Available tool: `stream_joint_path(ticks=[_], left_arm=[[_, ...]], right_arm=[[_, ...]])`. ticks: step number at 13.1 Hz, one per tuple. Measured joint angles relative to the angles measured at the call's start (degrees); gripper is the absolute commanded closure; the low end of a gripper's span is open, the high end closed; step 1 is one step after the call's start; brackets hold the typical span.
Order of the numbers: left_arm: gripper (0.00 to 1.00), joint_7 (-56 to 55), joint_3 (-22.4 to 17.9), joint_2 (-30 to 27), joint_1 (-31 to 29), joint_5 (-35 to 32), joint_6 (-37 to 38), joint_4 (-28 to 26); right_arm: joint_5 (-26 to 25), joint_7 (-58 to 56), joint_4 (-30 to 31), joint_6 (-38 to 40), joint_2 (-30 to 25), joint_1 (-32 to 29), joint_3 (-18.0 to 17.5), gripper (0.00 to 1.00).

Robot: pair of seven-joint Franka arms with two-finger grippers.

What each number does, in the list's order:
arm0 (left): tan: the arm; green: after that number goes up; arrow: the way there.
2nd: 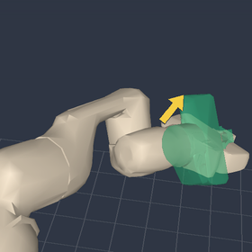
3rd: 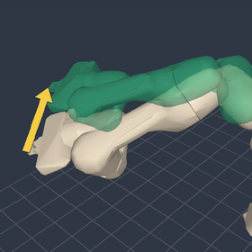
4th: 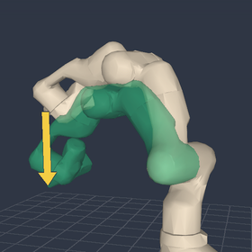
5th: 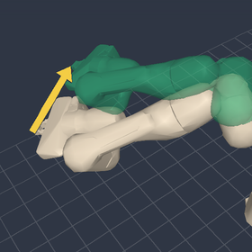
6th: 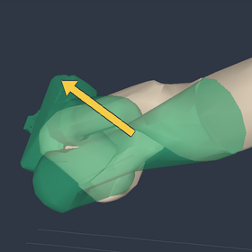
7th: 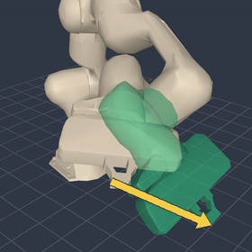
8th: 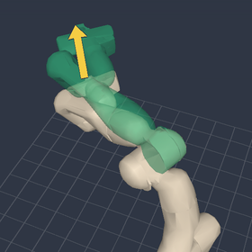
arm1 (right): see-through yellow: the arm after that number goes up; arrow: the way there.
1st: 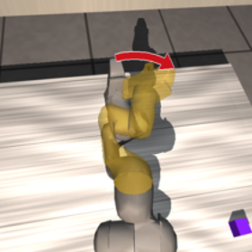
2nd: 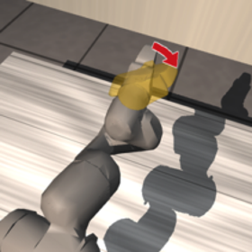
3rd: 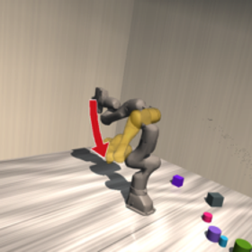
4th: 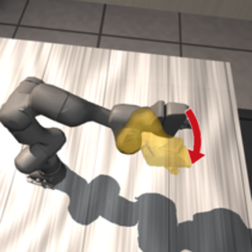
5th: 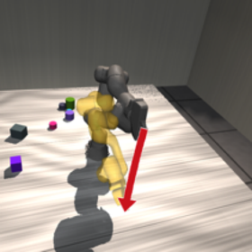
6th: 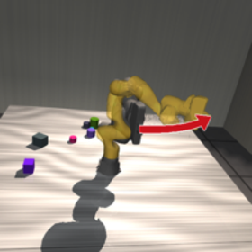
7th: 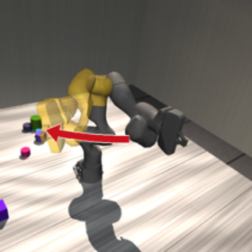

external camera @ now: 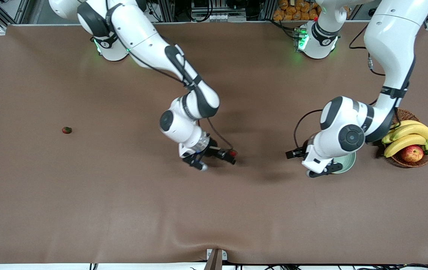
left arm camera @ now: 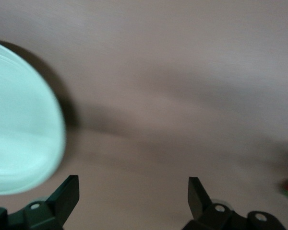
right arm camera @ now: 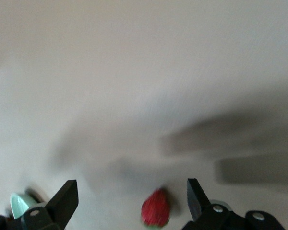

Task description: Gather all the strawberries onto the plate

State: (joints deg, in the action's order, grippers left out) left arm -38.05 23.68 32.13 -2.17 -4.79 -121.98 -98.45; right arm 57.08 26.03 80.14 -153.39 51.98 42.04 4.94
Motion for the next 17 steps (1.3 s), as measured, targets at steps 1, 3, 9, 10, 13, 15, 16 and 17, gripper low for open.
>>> stream_joint_path(ticks=[1, 3, 9, 10, 13, 15, 16, 17], left_arm=[[0.0, -3.17, 0.06, 0.79, 2.19, 0.78, -0.03, 1.67], [0.0, -9.76, 0.13, 3.2, 6.95, 0.99, -0.44, 4.77], [0.1, -13.36, -0.98, 11.1, 16.41, 0.8, -12.11, 7.86], [0.12, -13.3, -2.25, 11.65, 18.03, 0.55, -12.66, 8.14], [0.3, -13.26, -5.23, 13.01, 22.18, 0.46, -14.63, 9.34], [0.34, -13.12, -5.4, 14.41, 23.01, 0.4, -16.5, 10.0], [0.36, -12.96, -5.4, 15.06, 23.09, 0.39, -17.1, 10.12], [0.37, -12.83, -5.41, 15.57, 23.11, 0.37, -17.41, 10.23]], right_arm=[[-0.72, -0.21, 1.34, 1.32, -1.13, -2.36, 0.05, 0.0], [-7.56, -0.34, 5.3, 5.62, -4.56, -7.33, 0.08, 0.0], [-42.09, -8.77, 8.03, 40.27, -15.96, -26.73, -0.7, 0.0], [-43.73, -12.62, 8.17, 42.05, -16.73, -29.35, -0.73, 0.0], [-46.3, -25.07, 9.33, 43.71, -17.13, -37.96, -0.64, 0.0], [-49.48, -31.29, 10.52, 44.24, -17.05, -43.82, -0.64, 0.0], [-51.29, -33.25, 10.99, 44.67, -17.05, -45.86, -0.59, 0.0], [-52.87, -34.49, 11.44, 45.32, -17.04, -47.16, -0.33, 0.0]])
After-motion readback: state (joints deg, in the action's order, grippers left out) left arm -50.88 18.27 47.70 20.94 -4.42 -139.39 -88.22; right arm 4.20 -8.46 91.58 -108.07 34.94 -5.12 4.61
